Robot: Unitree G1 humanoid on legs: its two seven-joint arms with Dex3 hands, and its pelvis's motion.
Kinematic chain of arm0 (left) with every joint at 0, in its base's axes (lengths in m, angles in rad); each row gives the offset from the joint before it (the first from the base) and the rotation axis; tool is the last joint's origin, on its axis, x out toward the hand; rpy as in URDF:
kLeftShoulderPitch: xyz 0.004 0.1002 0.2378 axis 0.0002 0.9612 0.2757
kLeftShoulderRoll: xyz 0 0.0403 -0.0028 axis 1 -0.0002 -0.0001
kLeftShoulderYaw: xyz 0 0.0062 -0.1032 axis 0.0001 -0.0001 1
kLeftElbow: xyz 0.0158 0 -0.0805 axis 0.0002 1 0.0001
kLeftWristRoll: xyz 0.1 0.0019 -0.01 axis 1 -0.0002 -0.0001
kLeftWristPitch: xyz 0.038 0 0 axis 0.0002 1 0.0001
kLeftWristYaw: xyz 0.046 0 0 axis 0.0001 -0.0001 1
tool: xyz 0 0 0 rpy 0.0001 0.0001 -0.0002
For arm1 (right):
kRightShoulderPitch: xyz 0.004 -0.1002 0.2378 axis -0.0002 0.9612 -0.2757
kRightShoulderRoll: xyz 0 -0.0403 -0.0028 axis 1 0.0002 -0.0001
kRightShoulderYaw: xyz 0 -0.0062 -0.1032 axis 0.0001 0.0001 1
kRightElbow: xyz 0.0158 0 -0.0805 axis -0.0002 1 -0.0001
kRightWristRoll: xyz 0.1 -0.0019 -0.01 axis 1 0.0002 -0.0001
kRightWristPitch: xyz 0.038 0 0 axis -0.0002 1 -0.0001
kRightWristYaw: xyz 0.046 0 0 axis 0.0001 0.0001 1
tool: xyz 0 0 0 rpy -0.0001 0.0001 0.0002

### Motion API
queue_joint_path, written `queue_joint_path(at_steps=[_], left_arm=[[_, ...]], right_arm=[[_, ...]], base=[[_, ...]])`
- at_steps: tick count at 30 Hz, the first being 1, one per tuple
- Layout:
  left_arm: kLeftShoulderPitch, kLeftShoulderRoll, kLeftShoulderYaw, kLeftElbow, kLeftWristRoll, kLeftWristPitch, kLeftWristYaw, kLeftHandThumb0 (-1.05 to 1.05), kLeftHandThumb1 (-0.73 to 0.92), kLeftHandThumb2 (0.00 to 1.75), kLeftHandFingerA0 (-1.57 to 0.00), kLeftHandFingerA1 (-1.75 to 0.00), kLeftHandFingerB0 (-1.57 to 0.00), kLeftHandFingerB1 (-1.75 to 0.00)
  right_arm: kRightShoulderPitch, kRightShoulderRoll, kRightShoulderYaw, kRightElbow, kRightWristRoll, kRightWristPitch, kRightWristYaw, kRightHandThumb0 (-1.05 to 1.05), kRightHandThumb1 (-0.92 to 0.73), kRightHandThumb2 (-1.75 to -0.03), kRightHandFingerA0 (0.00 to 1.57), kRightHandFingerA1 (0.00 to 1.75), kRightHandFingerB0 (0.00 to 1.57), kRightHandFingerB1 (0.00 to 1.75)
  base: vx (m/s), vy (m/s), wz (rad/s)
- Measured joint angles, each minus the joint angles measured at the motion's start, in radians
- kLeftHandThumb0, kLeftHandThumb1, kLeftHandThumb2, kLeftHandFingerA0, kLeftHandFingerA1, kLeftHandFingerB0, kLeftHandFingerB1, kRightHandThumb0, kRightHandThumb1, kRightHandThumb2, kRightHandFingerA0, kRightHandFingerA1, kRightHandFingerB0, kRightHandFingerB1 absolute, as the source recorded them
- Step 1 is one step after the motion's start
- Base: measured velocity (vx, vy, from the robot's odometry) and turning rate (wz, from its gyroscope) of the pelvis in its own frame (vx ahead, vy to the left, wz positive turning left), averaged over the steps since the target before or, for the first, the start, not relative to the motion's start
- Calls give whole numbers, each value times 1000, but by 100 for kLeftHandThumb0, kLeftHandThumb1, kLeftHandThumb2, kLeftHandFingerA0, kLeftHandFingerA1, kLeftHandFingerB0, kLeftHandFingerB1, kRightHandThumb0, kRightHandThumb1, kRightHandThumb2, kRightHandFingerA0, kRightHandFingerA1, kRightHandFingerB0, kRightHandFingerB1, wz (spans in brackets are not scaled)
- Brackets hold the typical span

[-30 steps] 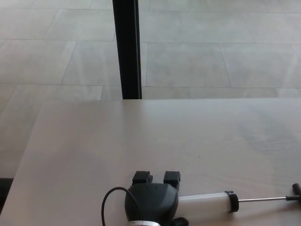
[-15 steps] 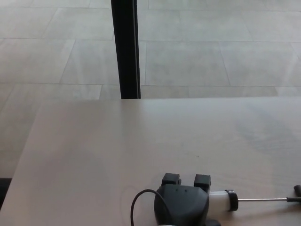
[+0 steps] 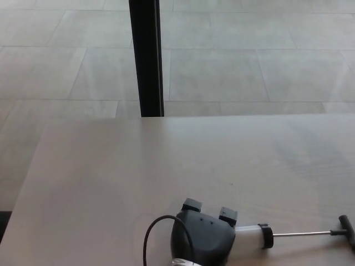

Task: The robot uses its left hand to lift the air pump kept on the middle of the desk and use the right hand to compress the handle

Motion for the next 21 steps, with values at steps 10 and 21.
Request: queue_joint_path(at_steps=[10, 21], left_arm=[[47, -22, 114, 17, -12, -54, 106, -23, 70, 92, -84, -175, -78, -108], [102, -65, 243, 46, -114, -219, 280, -15, 56, 117, -80, -175, -54, -175]], right_arm=[[-2, -9, -12, 1, -14, 1, -6, -57, -83, -65, 48, 62, 49, 45], [1, -1, -18, 11, -12, 1, -6, -59, -83, -64, 54, 61, 54, 45]], base=[[0, 0, 0], [0, 0, 0]])
